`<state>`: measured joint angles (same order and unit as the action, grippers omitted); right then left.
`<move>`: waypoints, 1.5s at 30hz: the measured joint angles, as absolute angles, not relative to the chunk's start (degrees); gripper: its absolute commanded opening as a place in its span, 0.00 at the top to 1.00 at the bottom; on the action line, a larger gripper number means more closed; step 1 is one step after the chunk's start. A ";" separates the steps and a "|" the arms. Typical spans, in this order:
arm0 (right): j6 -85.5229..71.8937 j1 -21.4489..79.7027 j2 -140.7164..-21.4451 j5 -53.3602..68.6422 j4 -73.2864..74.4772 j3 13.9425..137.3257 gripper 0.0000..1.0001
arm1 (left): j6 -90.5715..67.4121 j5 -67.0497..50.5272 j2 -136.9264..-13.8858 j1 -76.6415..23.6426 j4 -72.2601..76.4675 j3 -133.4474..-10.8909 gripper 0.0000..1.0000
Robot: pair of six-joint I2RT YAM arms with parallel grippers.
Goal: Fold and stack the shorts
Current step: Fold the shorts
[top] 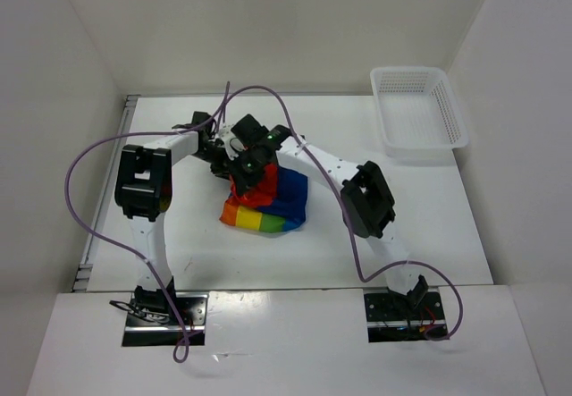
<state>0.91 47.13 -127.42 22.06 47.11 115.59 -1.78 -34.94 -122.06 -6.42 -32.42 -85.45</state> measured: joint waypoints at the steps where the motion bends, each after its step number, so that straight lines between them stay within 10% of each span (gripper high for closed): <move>1: 0.47 47.27 -127.81 21.65 46.41 115.61 0.92 | -1.96 -35.42 -122.06 -6.39 -32.45 -85.43 0.56; 2: 0.14 47.27 -128.14 21.26 45.84 115.61 0.66 | -2.04 -35.73 -121.99 -6.42 -32.47 -85.43 0.52; 5: -1.48 47.22 -129.03 19.86 44.12 115.61 0.38 | -2.22 -36.32 -121.51 -6.37 -32.58 -85.54 0.36; 13: -3.86 47.22 -128.62 21.30 40.84 116.60 0.19 | -1.58 -27.77 -120.49 -2.90 -34.00 -88.55 0.17; 25: -10.33 46.65 -96.12 13.15 20.38 85.67 0.29 | -1.34 -16.01 -114.63 3.60 -37.52 -96.33 0.10; 45: -16.69 45.60 -97.93 0.75 21.52 62.78 0.21 | -0.36 -22.98 -120.18 -7.77 -41.30 -96.31 0.11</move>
